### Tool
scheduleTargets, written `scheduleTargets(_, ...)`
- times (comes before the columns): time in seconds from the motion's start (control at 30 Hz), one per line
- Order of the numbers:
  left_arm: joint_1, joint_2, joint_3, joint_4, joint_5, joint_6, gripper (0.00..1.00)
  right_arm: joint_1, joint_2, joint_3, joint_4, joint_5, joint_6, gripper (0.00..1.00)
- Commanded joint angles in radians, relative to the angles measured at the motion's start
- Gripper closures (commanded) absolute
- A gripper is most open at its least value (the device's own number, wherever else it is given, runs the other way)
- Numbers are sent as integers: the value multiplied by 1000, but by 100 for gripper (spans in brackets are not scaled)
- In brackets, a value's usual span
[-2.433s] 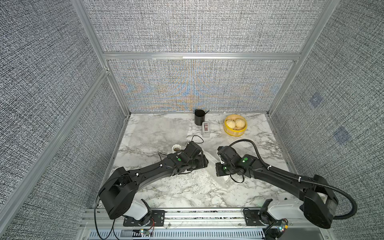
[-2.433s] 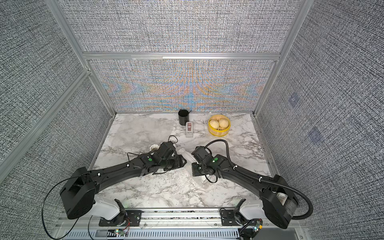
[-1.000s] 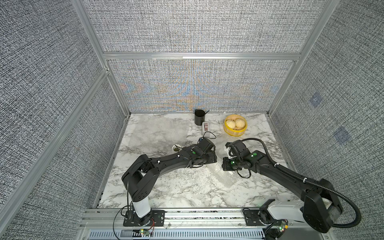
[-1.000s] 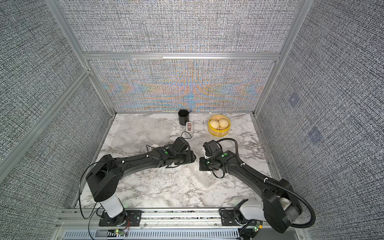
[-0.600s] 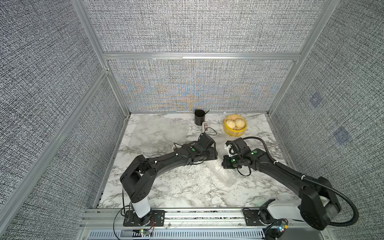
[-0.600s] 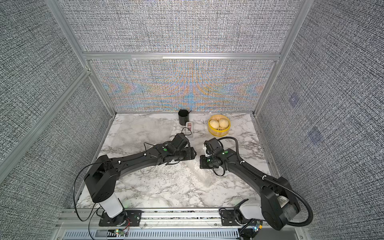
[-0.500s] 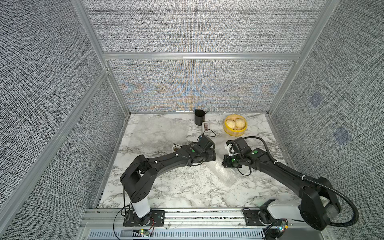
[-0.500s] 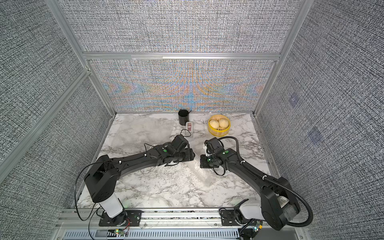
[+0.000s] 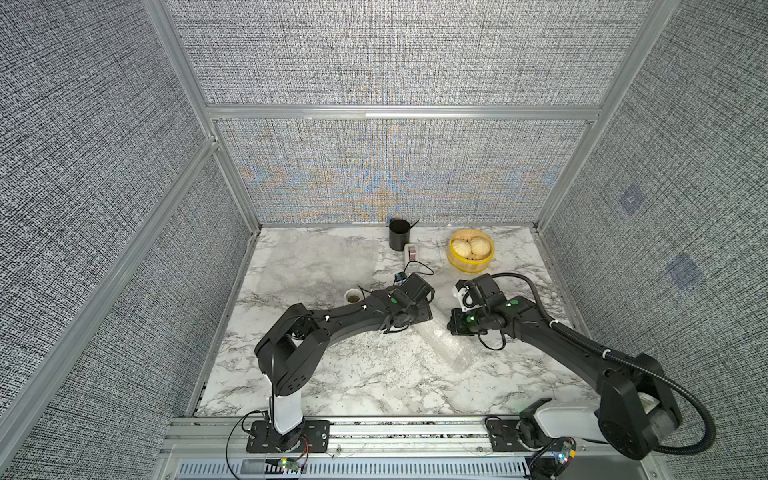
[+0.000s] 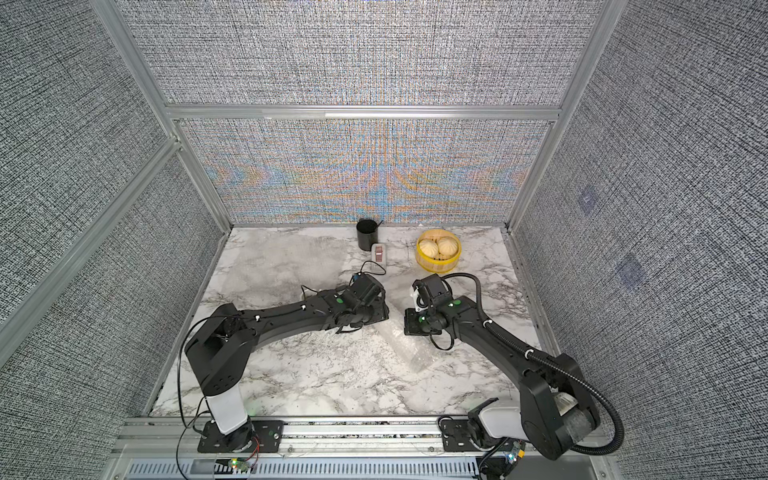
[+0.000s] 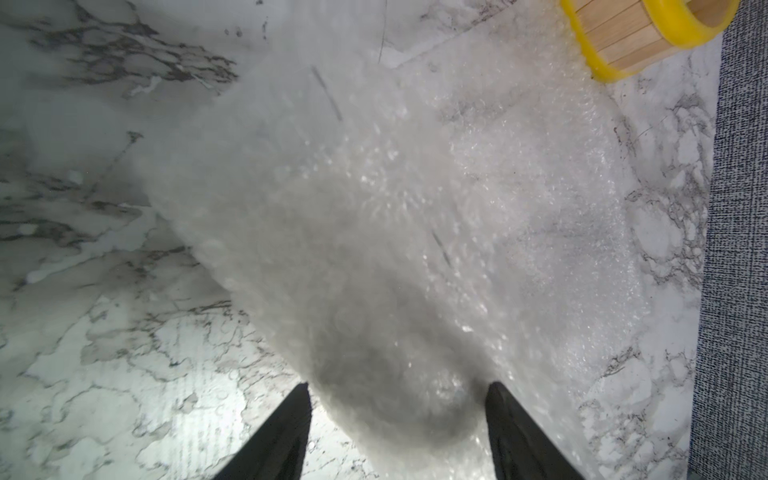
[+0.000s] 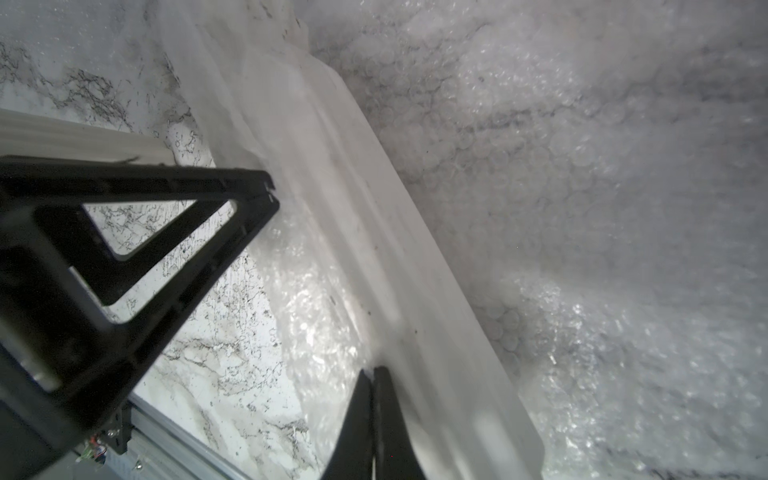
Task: Wrap vases in bubble wrap
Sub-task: Wrap the vase in bubble wrap.
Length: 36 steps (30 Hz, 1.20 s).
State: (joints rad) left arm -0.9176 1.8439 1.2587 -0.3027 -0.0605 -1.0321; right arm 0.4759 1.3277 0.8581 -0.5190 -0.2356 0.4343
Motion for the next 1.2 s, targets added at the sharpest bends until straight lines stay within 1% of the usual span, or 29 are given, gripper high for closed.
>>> scheduleTargets(0.0, 4, 19, 12, -5, -20, 8, 33, -8, 1, -3, 7, -12, -19, 100)
scheduleTargets(0.07, 5, 31, 7, -8, -20, 2, 33, -14, -1, 0, 0, -8, -26, 99)
scheduleTargets(0.1, 7, 37, 8, -11, -15, 1, 33, -17, -6, 3, -4, -4, -30, 91)
scheduleTargets(0.13, 8, 40, 6, -12, -13, 2, 33, -23, -15, 6, -8, -5, -44, 79)
scheduleTargets(0.17, 7, 41, 3, -10, -9, 1, 33, -31, -26, 19, -27, 1, -62, 70)
scheduleTargets(0.27, 7, 41, 5, -6, -4, 8, 33, -36, -69, 103, -148, 74, -113, 59)
scheduleTargets(0.33, 8, 43, 7, -6, 0, 10, 33, -36, -97, 128, -203, 84, -134, 49)
scheduleTargets(0.37, 7, 43, 6, -3, 1, 11, 33, -34, -103, 169, -228, 68, -137, 45)
scheduleTargets(0.43, 10, 44, 1, 8, 7, 8, 33, -15, -99, 176, -239, 3, -136, 42)
scheduleTargets(0.53, 13, 51, 13, 14, 21, 11, 33, 15, -62, 151, -194, -70, -126, 46)
scheduleTargets(0.63, 13, 52, 19, 15, 26, 14, 33, 20, 4, 154, -173, -114, -129, 47)
scheduleTargets(0.77, 13, 52, 14, 26, 33, 13, 33, 21, 47, 145, -153, -95, -154, 47)
scheduleTargets(0.93, 13, 57, 25, 29, 44, 21, 33, 21, 88, 146, -163, -87, -200, 42)
scheduleTargets(1.03, 13, 58, 29, 33, 50, 22, 33, 21, 103, 145, -174, -55, -211, 37)
scheduleTargets(1.17, 13, 60, 39, 37, 54, 23, 33, 22, 97, 96, -177, -14, -212, 30)
